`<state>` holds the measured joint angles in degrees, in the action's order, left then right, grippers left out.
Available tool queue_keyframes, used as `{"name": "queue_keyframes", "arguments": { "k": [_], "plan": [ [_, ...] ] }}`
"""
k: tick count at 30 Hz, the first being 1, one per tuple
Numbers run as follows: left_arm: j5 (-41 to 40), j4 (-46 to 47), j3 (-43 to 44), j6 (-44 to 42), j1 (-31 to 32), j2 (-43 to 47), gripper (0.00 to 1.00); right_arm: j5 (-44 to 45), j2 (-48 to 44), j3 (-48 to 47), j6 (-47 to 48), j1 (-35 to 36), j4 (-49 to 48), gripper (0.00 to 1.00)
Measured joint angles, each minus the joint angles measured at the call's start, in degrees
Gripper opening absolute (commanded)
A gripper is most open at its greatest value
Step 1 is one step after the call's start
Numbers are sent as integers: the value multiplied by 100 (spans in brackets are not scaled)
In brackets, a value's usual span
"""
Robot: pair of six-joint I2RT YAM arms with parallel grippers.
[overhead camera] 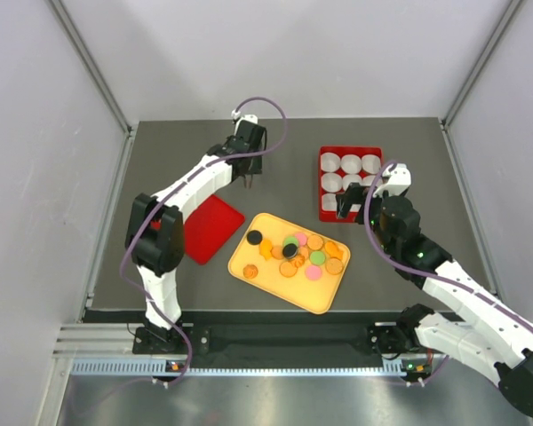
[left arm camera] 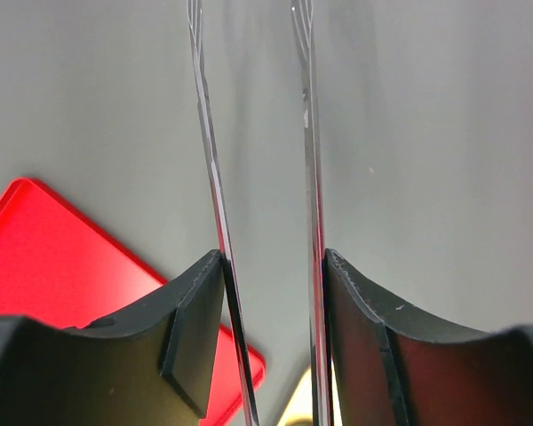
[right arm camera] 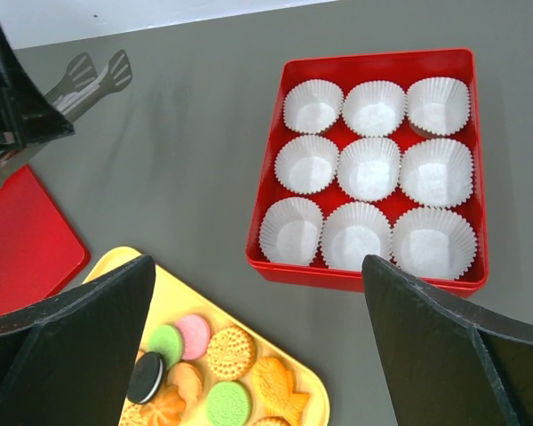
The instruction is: Pack the cookies
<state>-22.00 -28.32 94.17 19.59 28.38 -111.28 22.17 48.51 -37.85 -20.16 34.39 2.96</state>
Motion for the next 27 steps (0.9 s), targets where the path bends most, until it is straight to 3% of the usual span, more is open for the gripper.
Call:
{"name": "queue_keyframes", "arguments": {
  "k": [27],
  "plan": [
    [1934, -822, -2352, 129, 356, 3571, 46, 50, 210, 111, 11, 0, -37, 100]
  ]
}}
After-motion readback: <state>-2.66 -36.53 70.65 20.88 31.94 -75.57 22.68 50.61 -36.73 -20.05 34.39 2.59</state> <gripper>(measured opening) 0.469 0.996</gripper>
